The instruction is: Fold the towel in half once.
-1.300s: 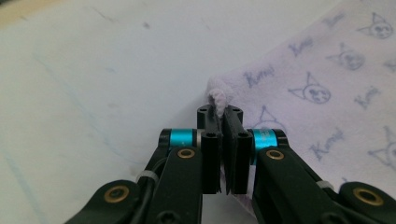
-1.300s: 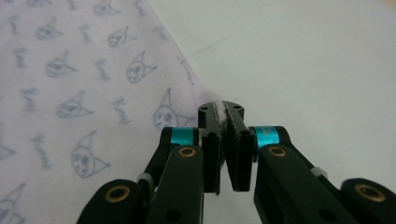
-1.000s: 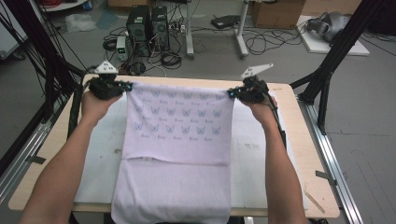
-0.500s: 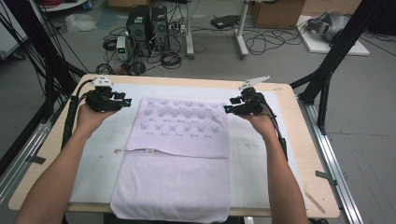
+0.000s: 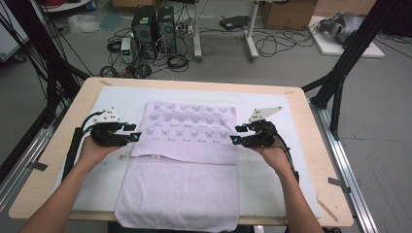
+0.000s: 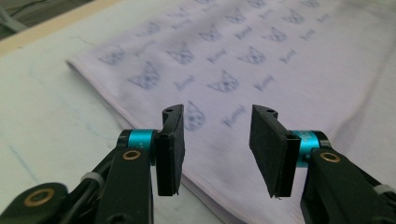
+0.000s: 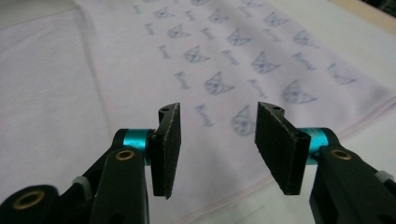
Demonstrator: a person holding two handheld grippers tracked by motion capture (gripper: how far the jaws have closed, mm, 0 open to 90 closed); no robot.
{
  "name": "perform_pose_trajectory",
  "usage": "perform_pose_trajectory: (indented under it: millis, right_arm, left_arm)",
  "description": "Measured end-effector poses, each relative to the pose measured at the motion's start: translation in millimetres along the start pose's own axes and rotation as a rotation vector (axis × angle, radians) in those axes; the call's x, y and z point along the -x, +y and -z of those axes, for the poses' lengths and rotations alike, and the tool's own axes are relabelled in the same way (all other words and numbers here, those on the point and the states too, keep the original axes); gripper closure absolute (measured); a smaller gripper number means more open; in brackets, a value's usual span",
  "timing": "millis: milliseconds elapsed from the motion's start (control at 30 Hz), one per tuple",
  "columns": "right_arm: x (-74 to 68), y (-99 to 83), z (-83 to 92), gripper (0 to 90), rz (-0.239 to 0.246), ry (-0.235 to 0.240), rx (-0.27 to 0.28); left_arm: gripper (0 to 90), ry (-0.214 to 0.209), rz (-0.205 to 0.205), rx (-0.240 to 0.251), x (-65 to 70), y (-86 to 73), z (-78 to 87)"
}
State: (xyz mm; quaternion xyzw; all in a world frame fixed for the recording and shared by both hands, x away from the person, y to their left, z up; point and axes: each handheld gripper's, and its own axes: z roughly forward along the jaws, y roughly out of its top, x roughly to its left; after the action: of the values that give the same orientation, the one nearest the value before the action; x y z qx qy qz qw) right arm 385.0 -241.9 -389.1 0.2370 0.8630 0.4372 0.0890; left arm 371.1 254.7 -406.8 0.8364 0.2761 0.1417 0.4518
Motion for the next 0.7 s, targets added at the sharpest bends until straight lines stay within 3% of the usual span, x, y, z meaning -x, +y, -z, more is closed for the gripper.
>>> perform_pose_trajectory:
  millis: [200, 400, 500, 700]
  right_arm:
    - [-10.3, -20.4, -5.5, 53.5, 0.011, 0.039, -0.008]
    - [-18.3, -26.1, -18.7, 55.3, 0.028, 0.086, -0.092]
    - [-22.1, -32.1, -21.6, 57.5, 0.048, 0.074, -0.067]
    - [-23.0, -52.6, -27.9, 60.0, 0.016, 0.076, -0.071]
  left_arm:
    - [58.0, -0.077, -0.022, -0.009, 9.0, -13.3, 0.0]
    - [59.4, -0.139, -0.033, -0.059, 16.5, -26.8, -5.0]
    - [60.7, -0.141, -0.039, -0.082, 18.5, -32.2, -6.5]
    - [68.1, -0.126, -0.056, -0.107, 20.0, -36.8, -9.2]
